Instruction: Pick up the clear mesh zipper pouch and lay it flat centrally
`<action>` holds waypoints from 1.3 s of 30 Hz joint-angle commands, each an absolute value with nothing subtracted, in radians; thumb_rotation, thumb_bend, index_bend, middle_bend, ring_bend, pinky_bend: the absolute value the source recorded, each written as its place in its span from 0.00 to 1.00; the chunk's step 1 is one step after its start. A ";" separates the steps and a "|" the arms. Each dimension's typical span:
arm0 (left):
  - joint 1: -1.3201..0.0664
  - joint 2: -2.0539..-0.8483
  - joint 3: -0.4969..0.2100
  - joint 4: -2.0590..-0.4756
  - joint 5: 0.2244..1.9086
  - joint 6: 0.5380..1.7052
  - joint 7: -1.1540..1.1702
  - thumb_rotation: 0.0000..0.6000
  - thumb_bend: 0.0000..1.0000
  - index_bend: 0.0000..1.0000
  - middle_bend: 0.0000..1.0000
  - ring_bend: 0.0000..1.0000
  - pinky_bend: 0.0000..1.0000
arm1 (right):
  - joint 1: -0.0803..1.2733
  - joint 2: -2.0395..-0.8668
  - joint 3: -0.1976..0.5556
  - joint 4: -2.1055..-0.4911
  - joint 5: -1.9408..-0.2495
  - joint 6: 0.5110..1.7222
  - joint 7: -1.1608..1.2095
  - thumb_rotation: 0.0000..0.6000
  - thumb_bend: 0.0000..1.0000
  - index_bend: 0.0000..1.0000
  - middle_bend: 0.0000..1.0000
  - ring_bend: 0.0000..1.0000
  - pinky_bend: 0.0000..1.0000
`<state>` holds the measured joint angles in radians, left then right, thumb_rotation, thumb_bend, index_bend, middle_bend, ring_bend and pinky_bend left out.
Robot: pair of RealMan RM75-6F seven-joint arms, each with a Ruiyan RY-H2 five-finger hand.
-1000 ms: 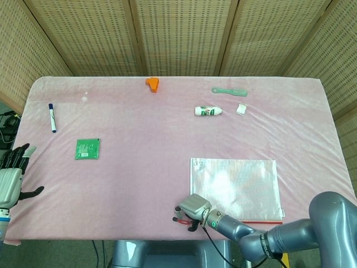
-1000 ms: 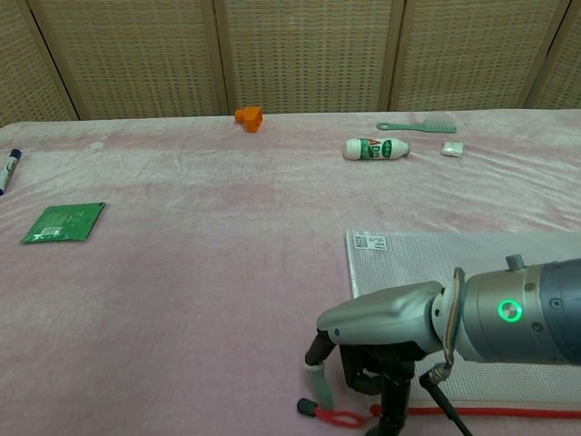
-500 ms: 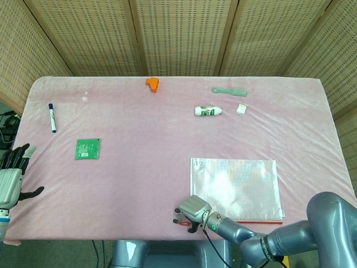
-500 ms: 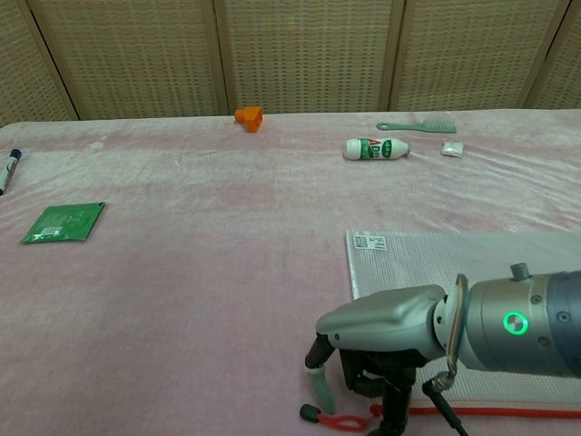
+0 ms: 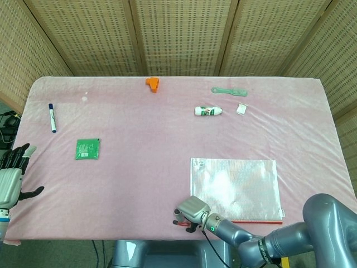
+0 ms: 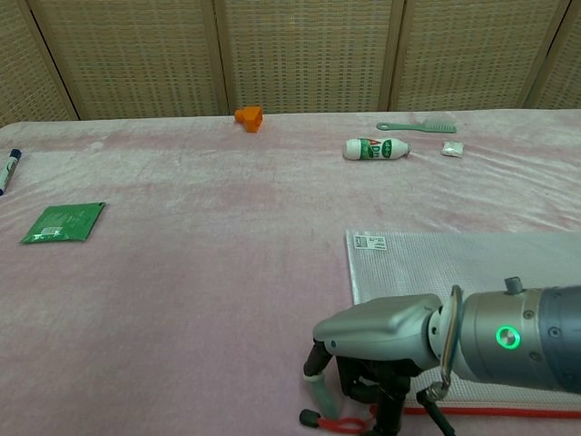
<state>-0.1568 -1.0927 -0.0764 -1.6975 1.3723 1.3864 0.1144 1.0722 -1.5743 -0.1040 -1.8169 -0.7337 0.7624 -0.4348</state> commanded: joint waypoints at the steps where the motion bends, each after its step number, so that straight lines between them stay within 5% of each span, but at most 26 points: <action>1: -0.157 -1.093 -0.076 -1.697 1.373 1.387 0.114 1.00 0.00 0.00 0.00 0.00 0.00 | 1.070 -1.579 -0.106 -1.813 -0.736 0.769 -0.441 1.00 0.48 0.55 0.96 0.92 1.00; 29: -0.158 -1.092 -0.076 -1.698 1.371 1.386 0.113 1.00 0.00 0.00 0.00 0.00 0.00 | 1.062 -1.586 -0.093 -1.808 -0.732 0.752 -0.431 1.00 0.57 0.61 0.97 0.93 1.00; 39: -0.159 -1.093 -0.075 -1.697 1.372 1.386 0.112 1.00 0.00 0.00 0.00 0.00 0.00 | 1.052 -1.578 -0.088 -1.811 -0.751 0.742 -0.410 1.00 0.79 0.67 0.98 0.93 1.00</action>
